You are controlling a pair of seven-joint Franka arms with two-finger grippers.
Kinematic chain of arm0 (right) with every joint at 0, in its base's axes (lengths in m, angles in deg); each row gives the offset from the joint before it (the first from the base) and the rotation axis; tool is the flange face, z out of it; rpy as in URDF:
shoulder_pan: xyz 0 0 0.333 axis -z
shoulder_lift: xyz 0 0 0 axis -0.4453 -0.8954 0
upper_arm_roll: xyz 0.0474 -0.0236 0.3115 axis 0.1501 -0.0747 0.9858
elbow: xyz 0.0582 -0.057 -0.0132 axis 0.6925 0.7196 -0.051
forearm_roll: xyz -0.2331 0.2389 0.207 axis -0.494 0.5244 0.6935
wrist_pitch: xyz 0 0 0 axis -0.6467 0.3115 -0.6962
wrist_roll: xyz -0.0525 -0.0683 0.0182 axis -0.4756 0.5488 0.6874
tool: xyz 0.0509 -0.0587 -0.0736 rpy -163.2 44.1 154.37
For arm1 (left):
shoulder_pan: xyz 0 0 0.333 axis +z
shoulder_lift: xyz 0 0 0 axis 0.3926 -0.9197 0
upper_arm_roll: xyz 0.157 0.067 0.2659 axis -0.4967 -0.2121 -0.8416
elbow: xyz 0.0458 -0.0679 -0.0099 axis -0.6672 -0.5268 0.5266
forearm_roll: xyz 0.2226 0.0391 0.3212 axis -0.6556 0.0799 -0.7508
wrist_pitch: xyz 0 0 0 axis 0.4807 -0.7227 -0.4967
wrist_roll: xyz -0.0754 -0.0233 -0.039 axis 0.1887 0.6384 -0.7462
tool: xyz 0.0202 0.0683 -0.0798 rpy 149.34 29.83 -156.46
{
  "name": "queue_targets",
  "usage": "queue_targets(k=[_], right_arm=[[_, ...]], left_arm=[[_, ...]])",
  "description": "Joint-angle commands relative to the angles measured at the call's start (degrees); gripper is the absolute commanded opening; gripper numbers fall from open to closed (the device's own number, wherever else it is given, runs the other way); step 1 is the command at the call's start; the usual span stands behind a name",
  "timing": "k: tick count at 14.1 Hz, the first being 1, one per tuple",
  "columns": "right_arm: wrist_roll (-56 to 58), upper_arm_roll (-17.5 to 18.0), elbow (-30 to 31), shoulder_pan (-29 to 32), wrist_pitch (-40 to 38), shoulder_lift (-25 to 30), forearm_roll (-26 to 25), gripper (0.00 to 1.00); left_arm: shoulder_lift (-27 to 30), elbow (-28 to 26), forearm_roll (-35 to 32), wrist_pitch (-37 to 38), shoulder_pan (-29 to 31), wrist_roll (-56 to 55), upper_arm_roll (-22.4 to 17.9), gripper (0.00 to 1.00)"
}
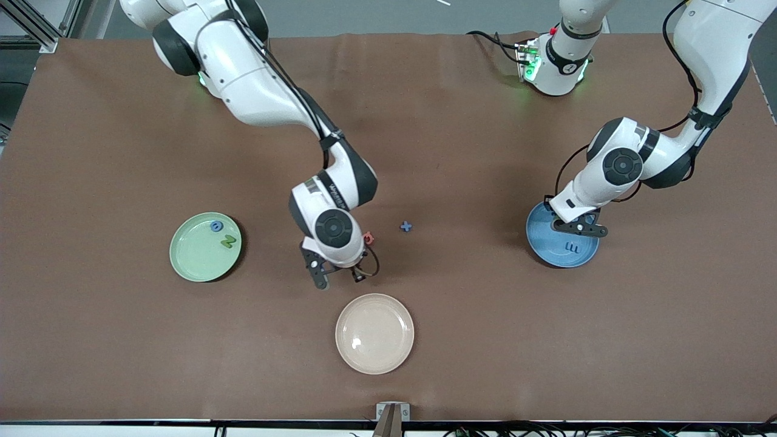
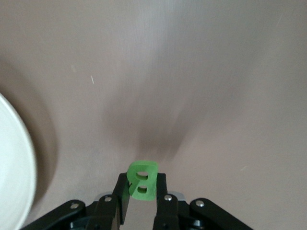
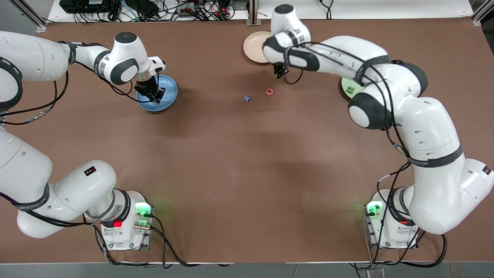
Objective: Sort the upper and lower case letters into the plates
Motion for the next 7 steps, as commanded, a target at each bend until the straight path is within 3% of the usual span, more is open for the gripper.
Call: queue_targets(k=[1,3,7], right_arm=[[12.1,0.8,5.3,5.0,-5.6,8.4,0.4,0.00],[22.0,0.8,13.2,9.0,-4.3,15.4,0.5,0.00],[43.6,0.7,35.8,18.0,6.3,29.5,0.4,0.00]], left_arm=[[-1.2,0.3,-1.4,-1.2,1.1,0.1,0.8,0.13],[-1.9,0.4,-1.5,-1.6,1.0,0.1,0.7,0.13],[-3.4,0.4,-5.0,-2.0,1.2,-0.9,0.4,0.13]])
